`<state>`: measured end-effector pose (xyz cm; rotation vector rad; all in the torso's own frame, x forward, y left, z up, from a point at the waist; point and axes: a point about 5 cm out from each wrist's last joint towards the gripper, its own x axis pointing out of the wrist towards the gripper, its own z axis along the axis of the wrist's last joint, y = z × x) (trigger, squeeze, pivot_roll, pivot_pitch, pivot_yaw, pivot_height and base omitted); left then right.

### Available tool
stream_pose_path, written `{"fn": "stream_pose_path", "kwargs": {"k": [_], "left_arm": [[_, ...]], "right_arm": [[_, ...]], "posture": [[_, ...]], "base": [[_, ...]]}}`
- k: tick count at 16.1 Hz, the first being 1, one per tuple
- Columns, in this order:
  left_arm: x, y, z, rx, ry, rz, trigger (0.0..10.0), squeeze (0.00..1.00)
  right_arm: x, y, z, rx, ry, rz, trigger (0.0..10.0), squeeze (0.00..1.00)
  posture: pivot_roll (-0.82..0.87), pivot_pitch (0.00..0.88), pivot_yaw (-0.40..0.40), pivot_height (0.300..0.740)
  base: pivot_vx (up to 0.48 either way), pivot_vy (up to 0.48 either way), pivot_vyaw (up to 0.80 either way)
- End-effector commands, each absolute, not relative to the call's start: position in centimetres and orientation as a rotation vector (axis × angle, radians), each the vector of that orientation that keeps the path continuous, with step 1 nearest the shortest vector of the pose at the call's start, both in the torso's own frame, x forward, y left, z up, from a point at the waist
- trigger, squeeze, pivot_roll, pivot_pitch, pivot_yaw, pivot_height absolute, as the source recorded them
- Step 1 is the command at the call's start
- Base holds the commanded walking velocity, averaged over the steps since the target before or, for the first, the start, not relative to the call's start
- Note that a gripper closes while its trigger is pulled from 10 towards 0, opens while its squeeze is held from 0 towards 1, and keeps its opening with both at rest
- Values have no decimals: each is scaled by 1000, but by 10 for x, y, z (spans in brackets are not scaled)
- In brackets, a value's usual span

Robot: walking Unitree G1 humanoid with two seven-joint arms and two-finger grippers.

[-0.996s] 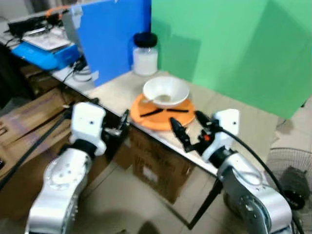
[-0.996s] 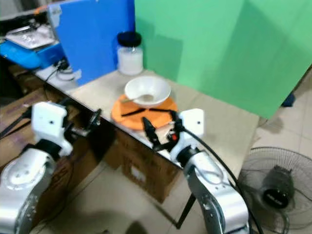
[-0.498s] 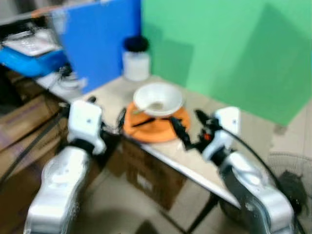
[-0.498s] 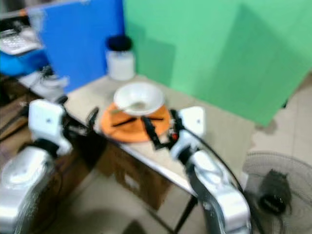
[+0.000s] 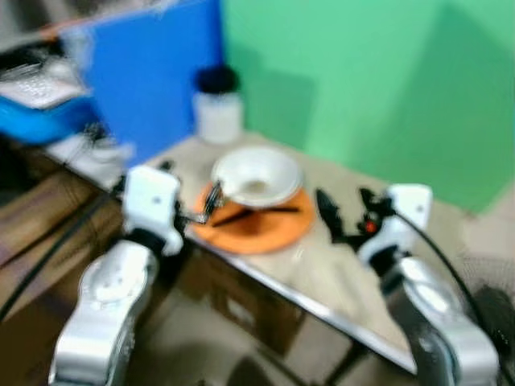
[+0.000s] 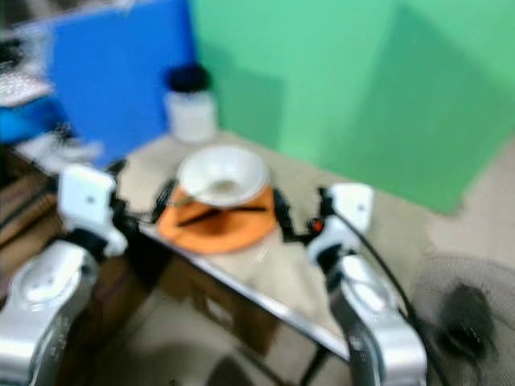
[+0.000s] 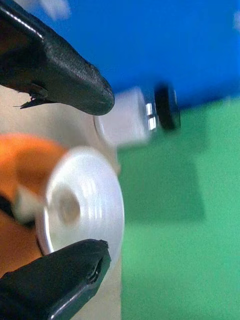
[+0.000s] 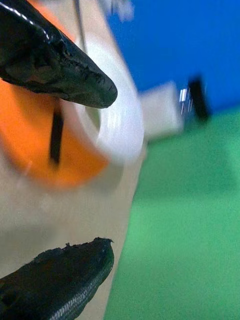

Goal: Setting the table

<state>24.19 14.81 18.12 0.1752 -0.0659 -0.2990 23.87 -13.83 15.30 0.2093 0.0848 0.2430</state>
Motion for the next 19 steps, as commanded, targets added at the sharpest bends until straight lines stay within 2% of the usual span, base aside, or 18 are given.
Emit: {"fn": "stream_pose_path", "kwargs": {"k": [1,16,19], "left_arm": [[243,153,183,188,-69,-287,10000,0],[243,158,184,197,-65,-273,10000,0],[245,159,187,230,-80,-275,10000,0]], "right_arm": [[238,-135,157,216,73,252,10000,1000],[237,-128,156,223,82,277,10000,1000],[237,-128,157,224,78,272,10000,1000]], "posture": [[85,23,17,740],[94,16,14,740],[98,18,16,740]], "base": [[0,409,-781],[0,416,-781],[0,-207,-229]]}}
